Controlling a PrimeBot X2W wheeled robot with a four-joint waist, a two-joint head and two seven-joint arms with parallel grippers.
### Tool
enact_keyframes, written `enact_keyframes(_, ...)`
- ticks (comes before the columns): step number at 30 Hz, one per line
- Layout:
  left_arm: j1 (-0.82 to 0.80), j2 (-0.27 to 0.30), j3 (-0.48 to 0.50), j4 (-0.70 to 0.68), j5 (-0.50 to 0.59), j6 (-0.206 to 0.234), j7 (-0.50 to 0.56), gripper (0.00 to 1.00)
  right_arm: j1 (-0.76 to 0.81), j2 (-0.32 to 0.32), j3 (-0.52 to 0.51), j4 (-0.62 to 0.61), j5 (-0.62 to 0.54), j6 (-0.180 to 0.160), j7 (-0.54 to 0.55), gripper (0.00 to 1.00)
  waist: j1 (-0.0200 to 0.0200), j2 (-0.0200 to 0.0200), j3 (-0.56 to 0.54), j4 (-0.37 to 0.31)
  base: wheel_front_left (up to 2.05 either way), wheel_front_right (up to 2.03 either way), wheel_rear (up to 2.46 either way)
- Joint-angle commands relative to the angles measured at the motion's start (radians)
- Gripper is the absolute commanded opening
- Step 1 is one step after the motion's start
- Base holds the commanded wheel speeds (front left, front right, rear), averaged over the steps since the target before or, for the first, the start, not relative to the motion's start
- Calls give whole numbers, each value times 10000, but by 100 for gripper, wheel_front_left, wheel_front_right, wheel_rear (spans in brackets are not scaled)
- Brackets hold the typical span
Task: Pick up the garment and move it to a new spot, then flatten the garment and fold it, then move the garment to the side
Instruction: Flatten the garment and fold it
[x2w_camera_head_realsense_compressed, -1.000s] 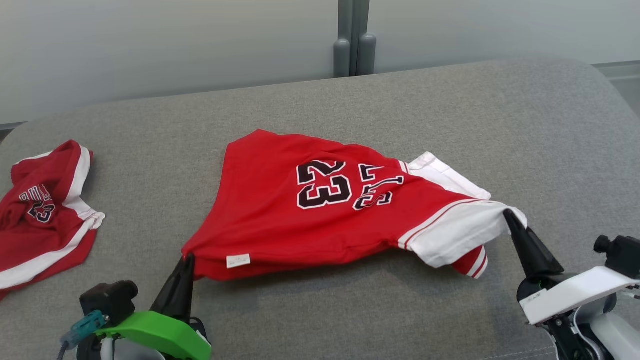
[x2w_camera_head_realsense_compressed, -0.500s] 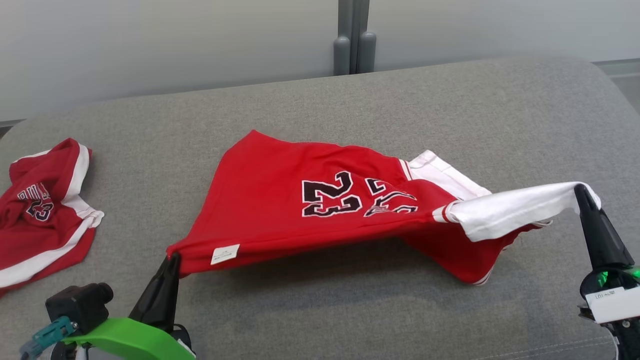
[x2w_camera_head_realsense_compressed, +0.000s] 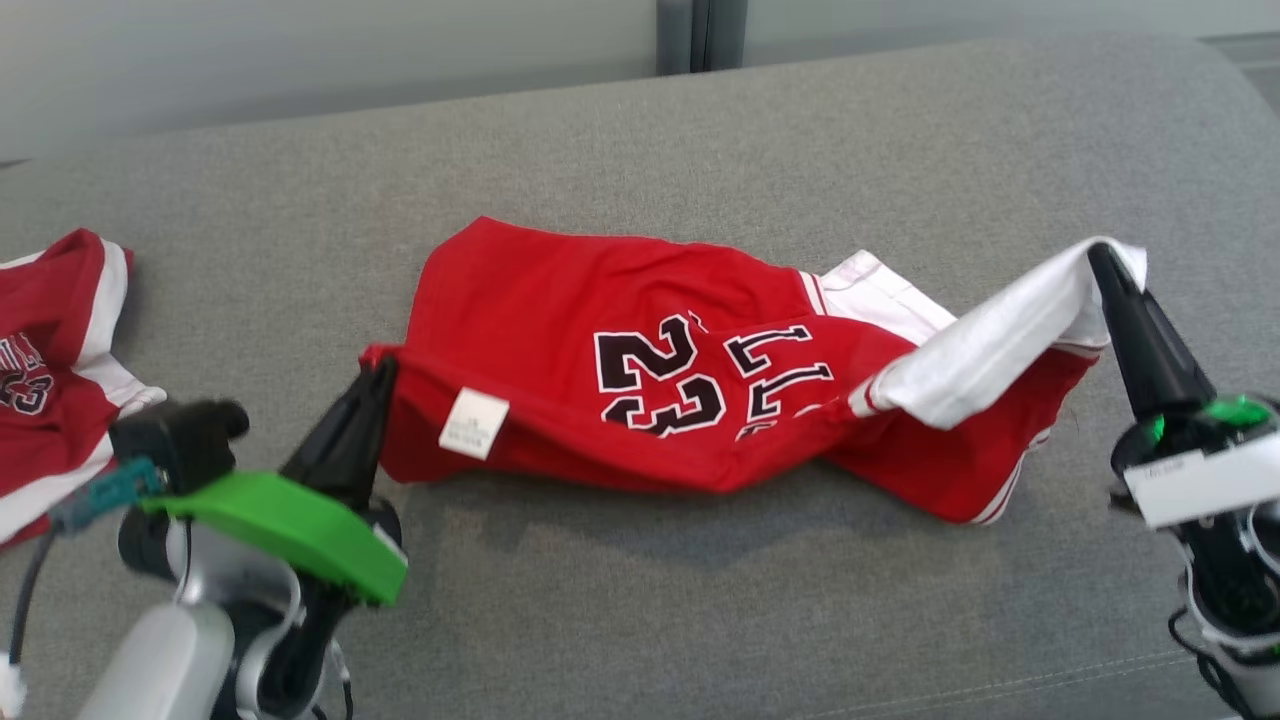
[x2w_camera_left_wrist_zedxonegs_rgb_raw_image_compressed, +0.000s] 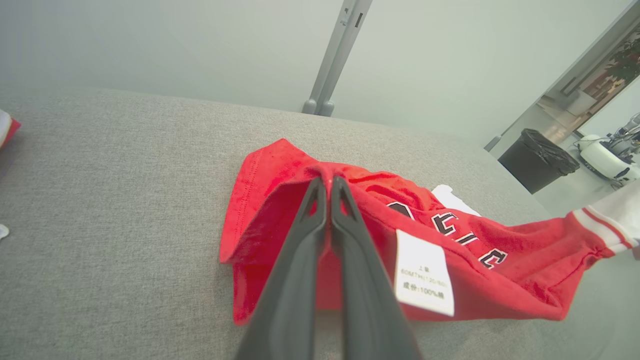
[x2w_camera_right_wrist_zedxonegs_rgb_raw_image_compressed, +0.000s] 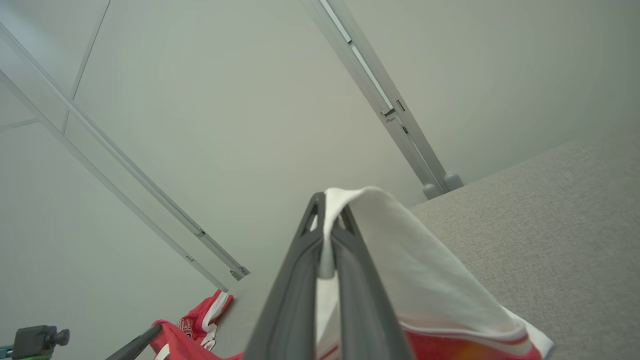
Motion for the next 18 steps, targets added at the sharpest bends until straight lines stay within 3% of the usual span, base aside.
enact_keyframes(1,-1056,18,49,451,-85,-239,203,0,-978,-147,185,277,7,4,167,0,0,0,1078,-76,0,0,0)
enact_keyframes(10,-7247,25,206,4074,383,-1294,838,0,-6848,-441,1063,2548,235,4,1026,0,0,0,3123,30,0,0,0)
enact_keyframes(18,-12044,-649,298,7535,748,-1756,148,0,-11781,-287,1664,4801,104,4,1057,0,0,0,3674,146,0,0,0)
